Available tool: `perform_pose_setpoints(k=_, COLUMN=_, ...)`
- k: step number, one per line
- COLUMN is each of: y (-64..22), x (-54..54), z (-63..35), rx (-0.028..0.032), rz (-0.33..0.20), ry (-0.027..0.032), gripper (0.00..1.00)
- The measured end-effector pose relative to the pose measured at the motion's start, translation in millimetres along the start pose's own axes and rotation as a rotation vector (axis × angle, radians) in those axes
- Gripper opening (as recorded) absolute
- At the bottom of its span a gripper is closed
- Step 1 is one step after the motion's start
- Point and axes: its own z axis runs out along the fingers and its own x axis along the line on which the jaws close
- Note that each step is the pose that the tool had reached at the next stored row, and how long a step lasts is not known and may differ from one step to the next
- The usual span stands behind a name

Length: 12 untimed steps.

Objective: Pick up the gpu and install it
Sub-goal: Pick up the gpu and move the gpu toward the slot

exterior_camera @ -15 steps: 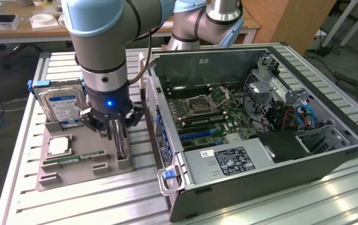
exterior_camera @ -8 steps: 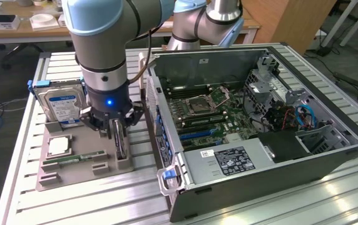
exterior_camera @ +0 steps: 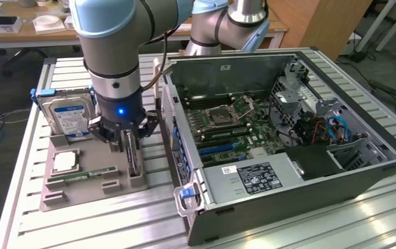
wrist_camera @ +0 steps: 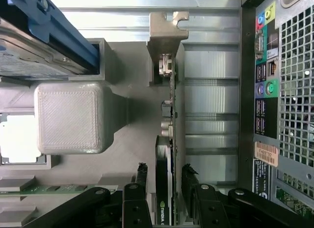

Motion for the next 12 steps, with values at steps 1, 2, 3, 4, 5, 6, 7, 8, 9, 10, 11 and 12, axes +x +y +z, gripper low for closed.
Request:
perform_pose_setpoints(k=1, y=0.7, x=0.0, z=0.5, rx=-0.0001, rz=0.000, ry=-0.0001, gripper=0.42)
perform_pose_setpoints(k=2, y=1.3, x=0.0, z=1.2, rx=-0.0001, rz=0.000, ry=-0.0001, gripper=0.42)
perform_pose_setpoints(k=3, y=1.9, x=0.1, z=1.9, rx=0.0001, rz=0.000, ry=-0.0001, gripper=0.42)
perform_pose_setpoints(k=4, y=2.5, x=0.1, z=2.3, rx=0.0004, rz=0.000, ry=0.0000, gripper=0.42)
perform_pose_setpoints(k=5, y=3.1, x=0.1, z=2.7, rx=0.0006, rz=0.000, ry=0.0001, gripper=0.42)
perform_pose_setpoints(k=6, y=3.8, x=0.1, z=3.0, rx=0.0006, rz=0.000, ry=0.0002, gripper=0.42)
perform_pose_setpoints(k=7, y=4.6, x=0.1, z=3.5, rx=0.0005, rz=0.000, ry=-0.0001, gripper=0.42)
perform_pose_setpoints(k=8, y=5.4, x=0.1, z=3.7, rx=0.0006, rz=0.000, ry=-0.0001, gripper=0.42)
perform_pose_setpoints(k=9, y=6.2, x=0.2, z=4.0, rx=0.0006, rz=0.000, ry=0.0000, gripper=0.42)
perform_pose_setpoints(k=10, y=6.8, x=0.2, z=4.3, rx=0.0005, rz=0.000, ry=-0.0001, gripper=0.42)
perform_pose_setpoints(k=11, y=6.9, x=0.2, z=4.7, rx=0.0005, rz=0.000, ry=-0.0001, gripper=0.42)
perform_pose_setpoints(k=12, y=6.8, x=0.2, z=5.0, rx=0.0006, rz=0.000, ry=0.0000, gripper=0.42)
